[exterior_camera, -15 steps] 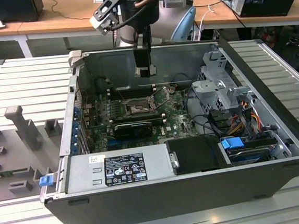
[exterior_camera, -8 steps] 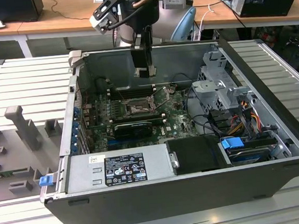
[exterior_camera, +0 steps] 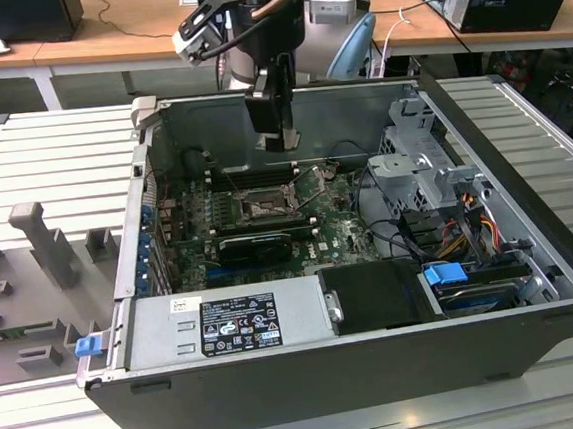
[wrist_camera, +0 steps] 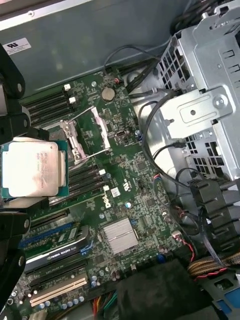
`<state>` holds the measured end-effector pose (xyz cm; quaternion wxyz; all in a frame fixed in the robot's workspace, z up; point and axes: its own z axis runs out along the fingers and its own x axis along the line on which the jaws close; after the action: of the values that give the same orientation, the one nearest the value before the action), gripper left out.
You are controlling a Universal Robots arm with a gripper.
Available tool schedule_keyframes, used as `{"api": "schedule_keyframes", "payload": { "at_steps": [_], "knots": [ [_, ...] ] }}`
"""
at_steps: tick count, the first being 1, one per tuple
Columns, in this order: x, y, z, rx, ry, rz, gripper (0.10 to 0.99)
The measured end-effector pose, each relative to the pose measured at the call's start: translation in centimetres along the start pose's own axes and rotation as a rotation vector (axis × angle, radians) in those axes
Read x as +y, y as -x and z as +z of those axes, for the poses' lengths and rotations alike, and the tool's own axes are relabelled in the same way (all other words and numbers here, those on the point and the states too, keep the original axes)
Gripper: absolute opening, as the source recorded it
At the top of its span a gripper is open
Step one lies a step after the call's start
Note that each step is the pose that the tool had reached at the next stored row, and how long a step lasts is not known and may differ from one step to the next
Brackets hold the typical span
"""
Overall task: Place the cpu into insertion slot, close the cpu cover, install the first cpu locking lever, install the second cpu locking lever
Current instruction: 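Place the cpu into insertion slot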
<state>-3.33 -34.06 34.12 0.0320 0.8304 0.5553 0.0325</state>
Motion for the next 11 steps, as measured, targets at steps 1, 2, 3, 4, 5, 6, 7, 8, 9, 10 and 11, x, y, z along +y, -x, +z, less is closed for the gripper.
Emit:
{"api": "schedule_keyframes", "payload": {
  "at_steps": [1,2,3,4,5,6,7,8,9,10,11],
  "knots": [
    [-0.01,0.00,0.13,-0.0001,0.000,0.002,0.525],
    [-0.04,-0.02,0.33,-0.0002,0.000,0.004,0.525],
    [-0.11,-0.10,0.60,-0.0004,0.000,0.003,0.525],
    [-0.15,-0.14,0.96,0.0011,0.000,-0.012,0.525],
    [-0.17,-0.13,1.12,0.0027,-0.001,-0.032,0.525],
    [-0.18,-0.13,1.23,0.0045,-0.001,-0.051,0.525],
    [-0.19,-0.13,1.41,0.0079,-0.002,-0.089,0.525],
    [-0.22,-0.12,1.72,0.0131,-0.003,-0.147,0.525],
    [-0.23,-0.12,1.83,0.0157,-0.004,-0.175,0.525],
    [-0.24,-0.12,1.98,0.0173,-0.004,-0.195,0.525],
    [-0.26,-0.12,2.21,0.0174,-0.004,-0.195,0.525]
  ]
}}
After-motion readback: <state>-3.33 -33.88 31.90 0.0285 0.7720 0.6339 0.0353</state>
